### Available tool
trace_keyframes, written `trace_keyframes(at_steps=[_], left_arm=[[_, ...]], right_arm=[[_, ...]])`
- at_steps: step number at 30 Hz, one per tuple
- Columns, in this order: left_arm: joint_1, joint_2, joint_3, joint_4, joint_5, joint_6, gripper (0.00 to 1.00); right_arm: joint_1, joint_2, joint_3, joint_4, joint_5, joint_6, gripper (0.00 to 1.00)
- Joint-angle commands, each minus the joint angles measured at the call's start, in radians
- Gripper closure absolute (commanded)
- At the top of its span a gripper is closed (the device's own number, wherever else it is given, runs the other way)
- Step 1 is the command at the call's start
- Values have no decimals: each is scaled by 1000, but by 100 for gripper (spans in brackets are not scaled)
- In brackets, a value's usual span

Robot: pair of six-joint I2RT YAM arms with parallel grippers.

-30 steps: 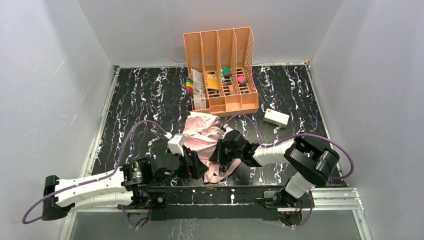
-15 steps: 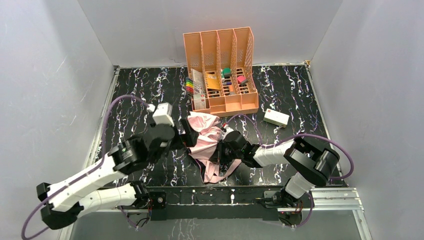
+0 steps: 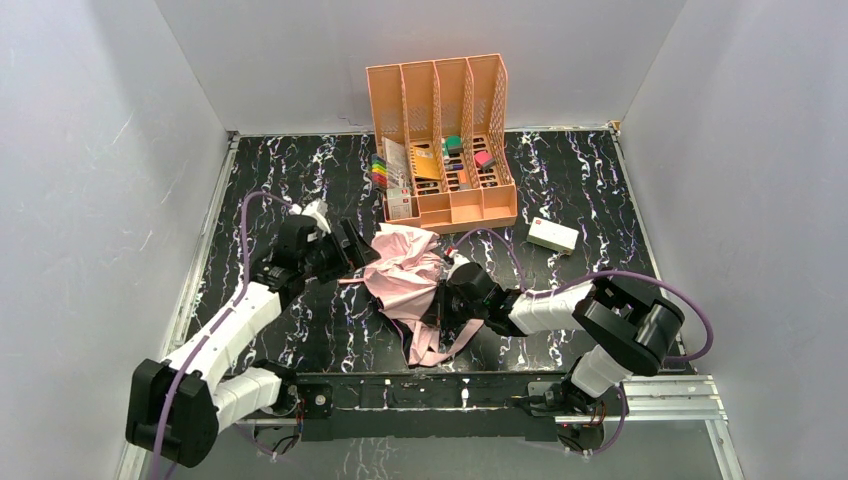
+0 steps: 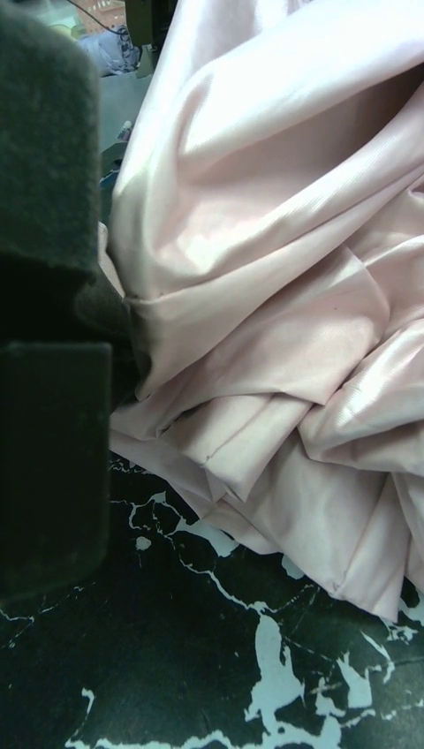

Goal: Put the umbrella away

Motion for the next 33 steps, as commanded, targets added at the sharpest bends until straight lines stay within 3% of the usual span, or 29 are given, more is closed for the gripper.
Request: trace_keyframes(at_steps=[1, 10, 24, 33], left_arm=[[73, -26, -142, 267, 277, -50, 4], [128, -6, -327, 534, 325, -180, 17], [202, 132, -487, 893, 432, -317, 18], [202, 266, -488, 1065, 526, -358, 18]], right_arm=[[0, 13, -31, -148, 61, -53, 100], [1, 26, -11, -155, 50, -60, 100], [1, 32, -1, -161, 44, -67, 100], [0, 34, 5, -163, 42, -71, 100]])
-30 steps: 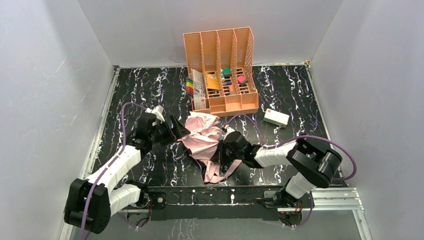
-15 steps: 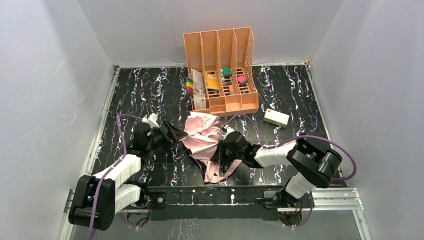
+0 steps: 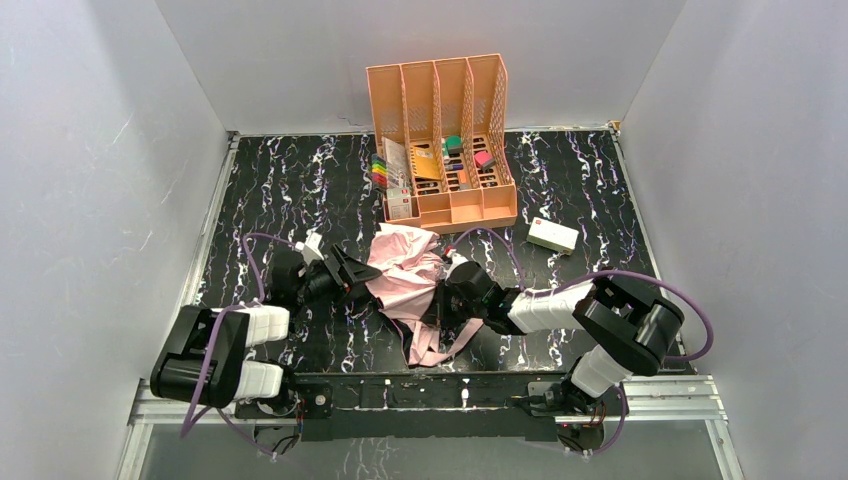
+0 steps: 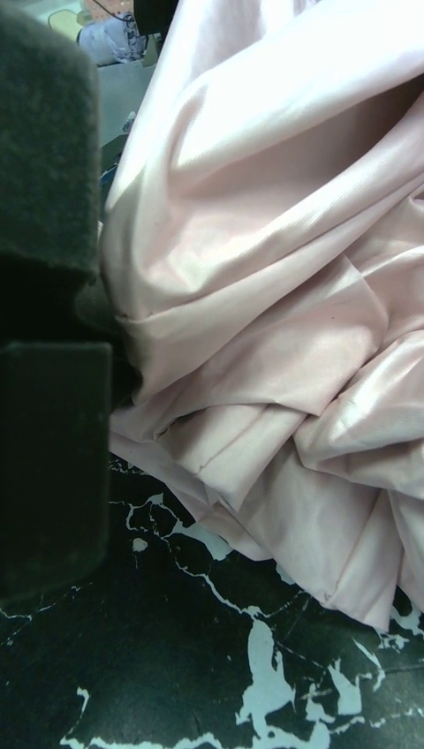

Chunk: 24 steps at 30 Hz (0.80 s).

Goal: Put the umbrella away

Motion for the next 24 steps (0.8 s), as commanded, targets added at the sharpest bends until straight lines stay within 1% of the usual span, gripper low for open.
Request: trace_keyframes(at_steps=[1, 10, 13, 19, 24], left_arm=[[5, 7, 5, 119, 69, -15, 18], [5, 19, 45, 181, 142, -29, 20], [5, 9, 50, 190, 150, -31, 23], [5, -27, 56, 216, 150, -47, 32], [5, -54, 86, 241, 166, -75, 35]], right_arm=[[0, 32, -8, -138, 49, -46, 100], [0, 35, -9, -138, 47, -47, 100], [1, 33, -10, -138, 47, -47, 100], [1, 33, -11, -138, 50, -44, 100], [1, 29, -15, -138, 51, -44, 100]])
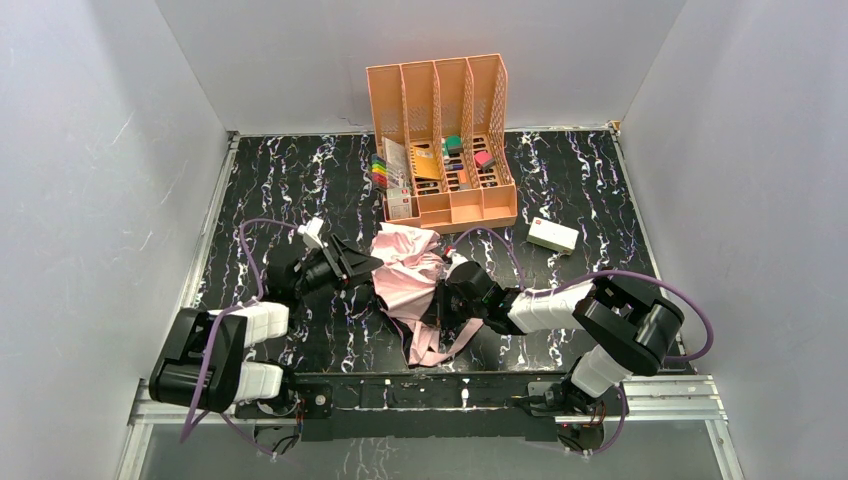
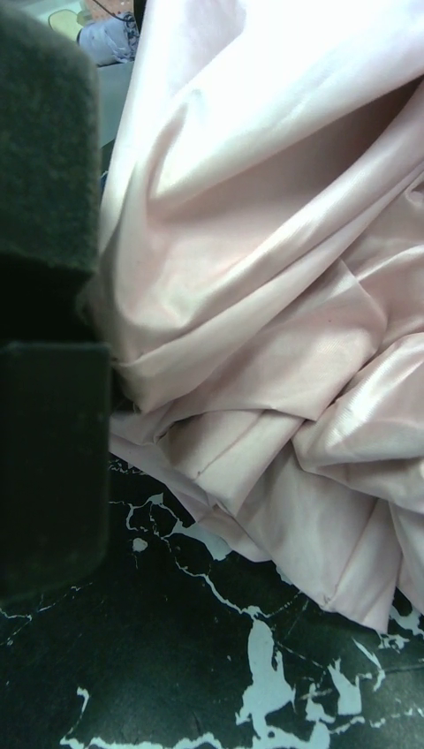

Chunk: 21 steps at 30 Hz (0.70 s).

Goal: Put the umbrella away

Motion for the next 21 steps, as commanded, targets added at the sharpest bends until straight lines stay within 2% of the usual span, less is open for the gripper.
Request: trace_keyframes(at_steps=[1, 8, 12, 21], left_arm=[[5, -54, 65, 65, 45, -22, 36], [4, -83, 148, 64, 87, -59, 37], [4, -75, 144, 51, 89, -52, 38], [4, -80, 96, -166, -48, 25, 33]], right_arm=[[0, 29, -16, -136, 51, -43, 100], [0, 34, -16, -129, 49, -39, 100], [1, 38, -14, -128, 48, -39, 100], [1, 30, -22, -131, 52, -39, 100]])
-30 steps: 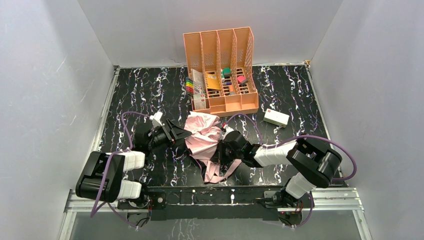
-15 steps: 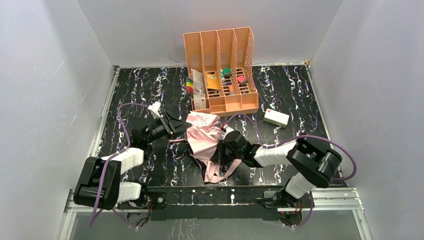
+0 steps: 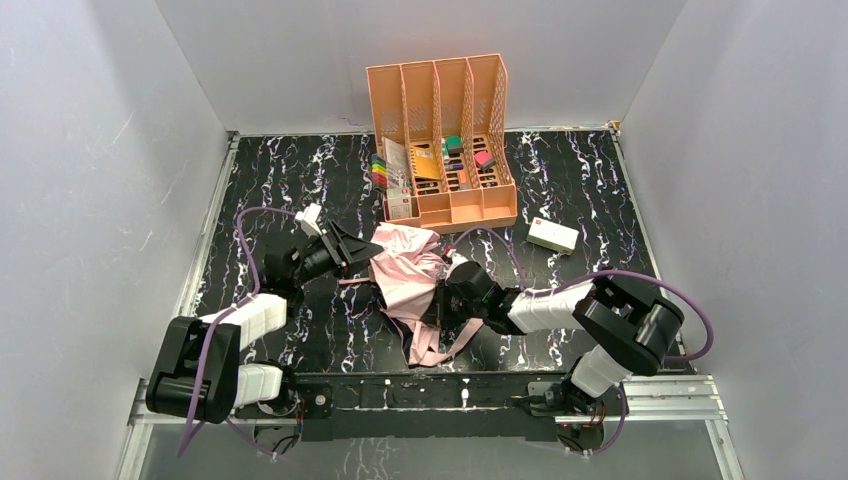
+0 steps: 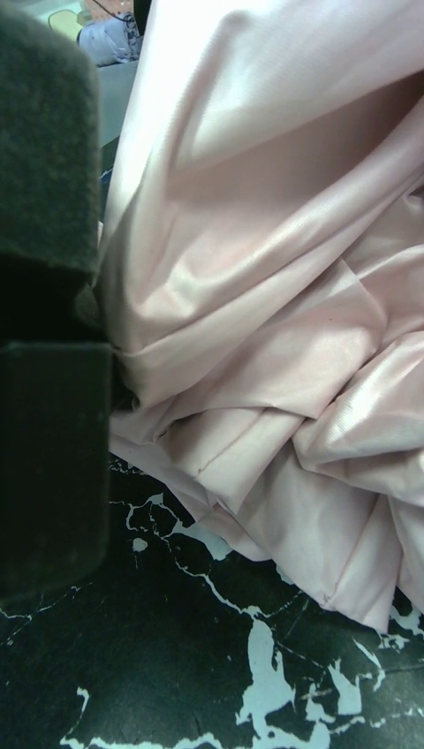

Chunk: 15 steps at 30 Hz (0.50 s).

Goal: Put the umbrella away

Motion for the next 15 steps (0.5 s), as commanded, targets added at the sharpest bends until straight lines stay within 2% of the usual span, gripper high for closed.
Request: trace_keyframes(at_steps=[1, 11, 15], left_arm=[[4, -21, -8, -110, -63, 49, 32], [4, 61, 40, -128, -40, 81, 30], [2, 79, 58, -108, -17, 79, 38]], right_arm=[[1, 30, -22, -131, 52, -38, 100], [0, 29, -17, -131, 49, -40, 100], [1, 28, -19, -132, 49, -40, 100]])
